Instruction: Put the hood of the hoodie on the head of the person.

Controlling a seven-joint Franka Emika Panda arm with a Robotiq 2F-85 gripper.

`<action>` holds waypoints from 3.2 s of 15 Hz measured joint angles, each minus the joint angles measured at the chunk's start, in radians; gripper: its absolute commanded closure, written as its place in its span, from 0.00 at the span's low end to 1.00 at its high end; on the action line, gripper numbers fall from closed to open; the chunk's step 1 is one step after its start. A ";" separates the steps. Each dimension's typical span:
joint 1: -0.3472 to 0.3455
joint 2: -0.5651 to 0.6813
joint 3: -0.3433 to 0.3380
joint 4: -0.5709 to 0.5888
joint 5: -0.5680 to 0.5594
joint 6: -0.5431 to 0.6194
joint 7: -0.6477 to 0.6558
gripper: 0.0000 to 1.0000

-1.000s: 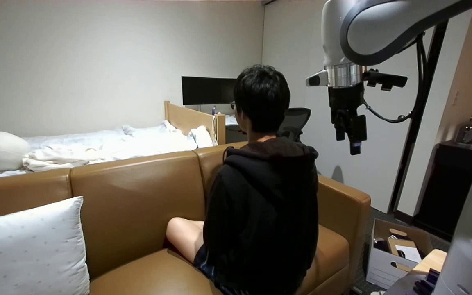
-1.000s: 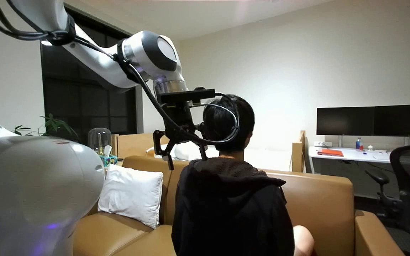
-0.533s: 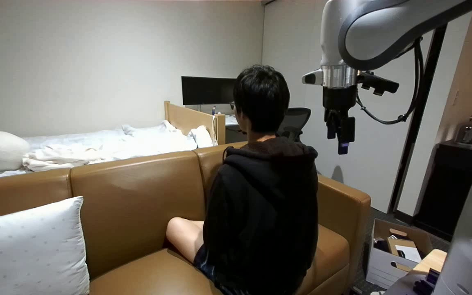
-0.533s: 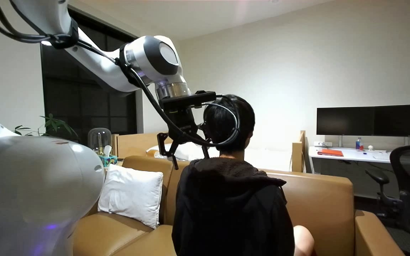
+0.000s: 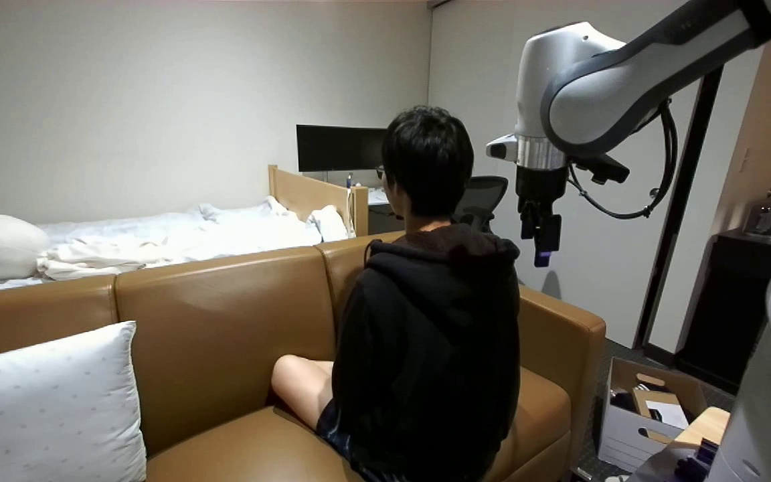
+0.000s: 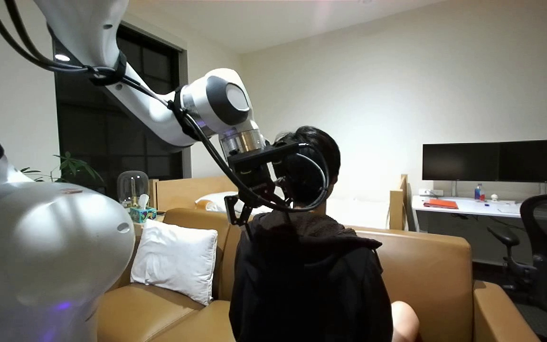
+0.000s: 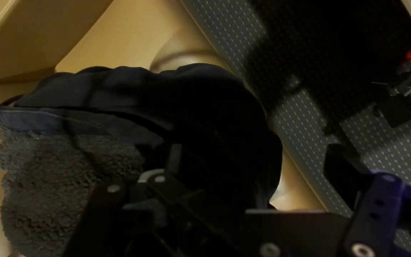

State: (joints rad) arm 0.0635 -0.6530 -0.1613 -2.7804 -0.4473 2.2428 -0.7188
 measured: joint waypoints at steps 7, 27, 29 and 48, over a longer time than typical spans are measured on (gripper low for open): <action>-0.056 0.085 0.015 0.018 -0.042 0.084 0.000 0.00; -0.031 0.192 0.055 0.103 -0.015 0.155 0.000 0.00; -0.030 0.192 0.056 0.103 -0.005 0.155 0.000 0.00; -0.028 0.225 0.074 0.102 0.006 0.149 0.000 0.40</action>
State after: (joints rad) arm 0.0351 -0.4281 -0.0876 -2.6781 -0.4409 2.3918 -0.7189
